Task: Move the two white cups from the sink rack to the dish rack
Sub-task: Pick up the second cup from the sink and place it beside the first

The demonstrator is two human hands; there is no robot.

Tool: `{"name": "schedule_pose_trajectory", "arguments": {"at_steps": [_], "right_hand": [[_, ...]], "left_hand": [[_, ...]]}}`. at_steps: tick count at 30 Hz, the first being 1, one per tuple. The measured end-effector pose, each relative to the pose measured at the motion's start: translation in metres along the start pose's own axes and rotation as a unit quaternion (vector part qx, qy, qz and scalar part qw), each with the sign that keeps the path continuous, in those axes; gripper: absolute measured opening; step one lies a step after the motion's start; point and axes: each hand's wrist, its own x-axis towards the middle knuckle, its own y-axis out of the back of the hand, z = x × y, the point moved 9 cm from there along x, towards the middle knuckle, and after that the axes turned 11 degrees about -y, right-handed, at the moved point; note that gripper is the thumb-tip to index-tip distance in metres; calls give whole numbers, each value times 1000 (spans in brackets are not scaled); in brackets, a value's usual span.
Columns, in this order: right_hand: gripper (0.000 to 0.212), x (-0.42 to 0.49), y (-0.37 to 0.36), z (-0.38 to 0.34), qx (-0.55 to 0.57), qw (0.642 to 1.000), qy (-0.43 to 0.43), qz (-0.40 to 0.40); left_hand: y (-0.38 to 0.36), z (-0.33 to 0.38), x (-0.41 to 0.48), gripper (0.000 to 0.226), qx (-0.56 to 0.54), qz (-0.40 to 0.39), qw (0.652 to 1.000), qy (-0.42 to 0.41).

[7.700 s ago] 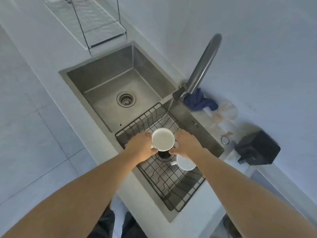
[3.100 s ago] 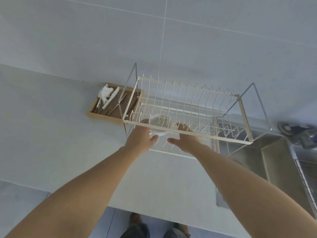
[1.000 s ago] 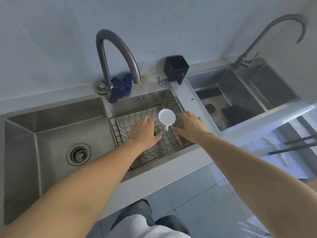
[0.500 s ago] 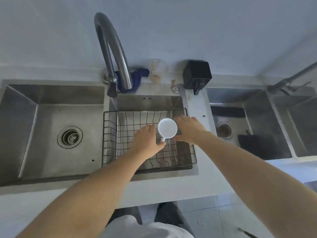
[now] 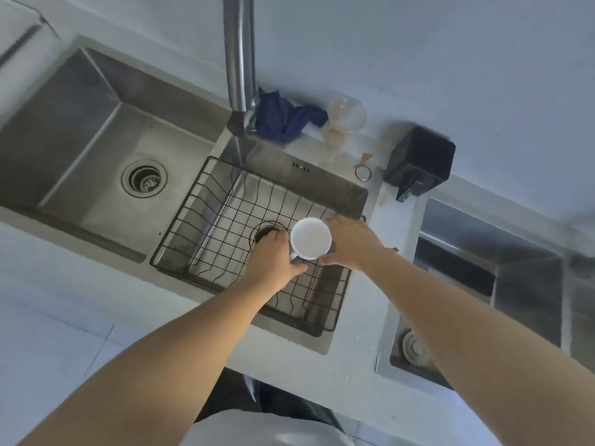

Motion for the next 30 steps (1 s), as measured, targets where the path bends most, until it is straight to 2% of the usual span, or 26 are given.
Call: {"name": "schedule_pose_trajectory", "arguments": {"at_steps": [8, 18, 24, 30], "right_hand": [[82, 9, -4, 4, 14, 1000, 23, -12], [76, 4, -3, 5, 29, 999, 28, -15], [74, -7, 25, -18, 34, 997, 65, -5], [71, -12, 69, -76, 17, 991, 133, 10]], "left_hand": [[-2, 4, 2, 62, -52, 35, 998, 24], [1, 3, -6, 65, -81, 25, 995, 44], [38, 8, -20, 66, -86, 48, 994, 45], [99, -2, -46, 70, -73, 94, 990, 71]]}}
